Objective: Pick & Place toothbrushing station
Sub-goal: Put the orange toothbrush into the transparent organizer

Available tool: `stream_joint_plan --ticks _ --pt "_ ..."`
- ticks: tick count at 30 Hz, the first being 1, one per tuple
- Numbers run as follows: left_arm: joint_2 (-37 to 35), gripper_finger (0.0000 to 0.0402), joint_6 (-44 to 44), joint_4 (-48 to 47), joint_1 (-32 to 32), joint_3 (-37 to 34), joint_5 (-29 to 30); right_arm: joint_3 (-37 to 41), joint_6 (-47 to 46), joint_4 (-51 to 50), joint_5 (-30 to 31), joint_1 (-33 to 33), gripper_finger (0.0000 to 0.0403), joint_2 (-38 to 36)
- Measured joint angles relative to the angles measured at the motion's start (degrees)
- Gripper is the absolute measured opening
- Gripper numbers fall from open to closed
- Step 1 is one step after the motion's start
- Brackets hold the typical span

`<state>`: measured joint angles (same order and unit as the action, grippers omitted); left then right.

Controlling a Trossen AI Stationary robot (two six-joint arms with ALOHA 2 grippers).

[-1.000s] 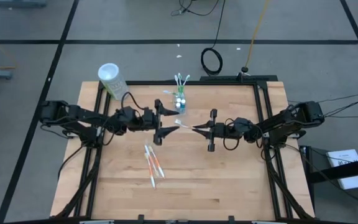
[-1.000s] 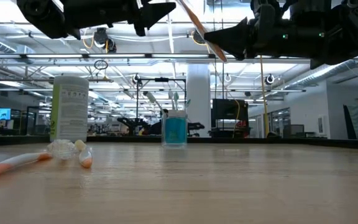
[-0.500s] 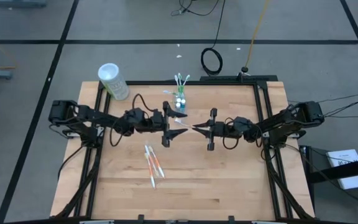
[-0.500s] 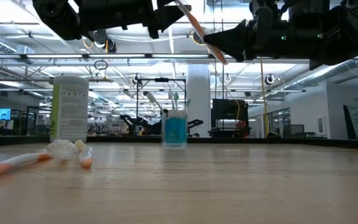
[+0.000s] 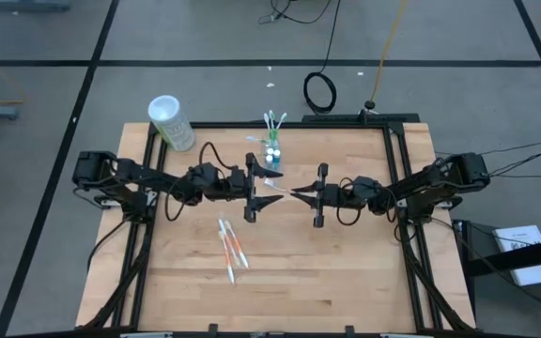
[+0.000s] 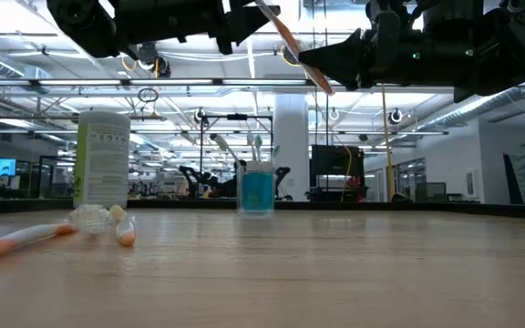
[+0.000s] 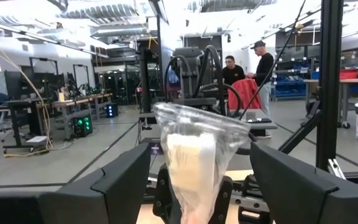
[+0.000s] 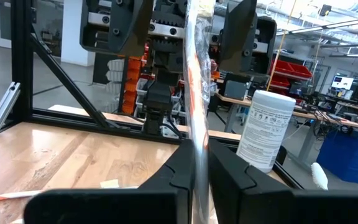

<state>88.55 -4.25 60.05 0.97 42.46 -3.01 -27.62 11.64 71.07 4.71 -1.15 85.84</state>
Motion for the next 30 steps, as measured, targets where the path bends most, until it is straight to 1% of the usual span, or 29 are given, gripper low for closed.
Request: stream_joint_plan --ticks 3,5,11,15,18,22,24,26,27,30 --pt "0.0 0.0274 -0.1 -0.1 0.0 0.0 0.0 0.0 0.0 -0.2 0.0 0.0 0.0022 0.0" --pt "0.0 0.0255 -0.1 -0.2 0.0 0.0 0.0 0.0 0.0 -0.2 0.0 0.0 0.0022 0.0" --pt "0.0 0.0162 0.3 -1.8 0.0 0.0 0.0 0.0 0.0 -0.2 -0.2 0.0 0.0022 0.0" --pt "0.0 0.0102 2.5 -2.0 0.3 0.0 0.3 0.0 0.0 -0.2 -0.2 0.0 0.0022 0.0" --pt "0.0 0.0065 3.6 -2.2 1.0 0.0 0.2 0.0 0.0 -0.2 0.0 0.0 0.0024 0.0" --pt "-1.7 0.0022 4.8 -5.3 1.7 0.0 -0.4 0.0 0.0 -0.2 0.2 0.0 0.0031 0.0" --pt "-3.2 0.0012 4.8 -8.1 2.1 0.0 -0.4 0.0 -0.1 -0.4 0.2 0.0 0.0034 0.0" --pt "-4.6 0.0015 4.8 -10.6 2.3 0.0 1.2 -0.1 -0.9 -0.4 0.2 0.0 0.0037 0.0" --pt "-5.8 0.0020 4.5 -12.5 2.3 -0.1 3.3 -0.1 -1.8 -0.7 0.1 0.0 0.0038 0.0" --pt "-9.0 0.0034 3.6 -16.7 2.6 0.0 12.0 0.0 -5.5 -2.4 -0.6 -0.1 0.0040 0.0"
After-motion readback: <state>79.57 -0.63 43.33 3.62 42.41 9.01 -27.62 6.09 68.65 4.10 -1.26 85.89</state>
